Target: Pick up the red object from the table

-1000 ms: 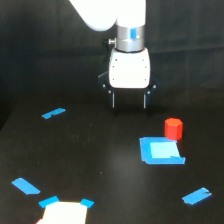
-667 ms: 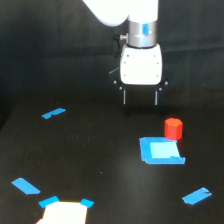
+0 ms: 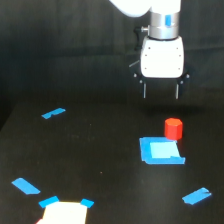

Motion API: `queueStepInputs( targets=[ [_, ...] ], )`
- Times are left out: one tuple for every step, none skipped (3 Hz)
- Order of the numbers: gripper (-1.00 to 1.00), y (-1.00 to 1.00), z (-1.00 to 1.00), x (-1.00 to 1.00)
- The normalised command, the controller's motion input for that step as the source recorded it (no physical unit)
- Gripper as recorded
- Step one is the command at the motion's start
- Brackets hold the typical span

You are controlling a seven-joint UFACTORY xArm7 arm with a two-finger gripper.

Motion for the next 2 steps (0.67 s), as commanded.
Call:
queueStepInputs(
  targets=[
    [1.00,0.64,1.00,0.05],
    [1.00,0.72,1.00,-0.20]
  ],
)
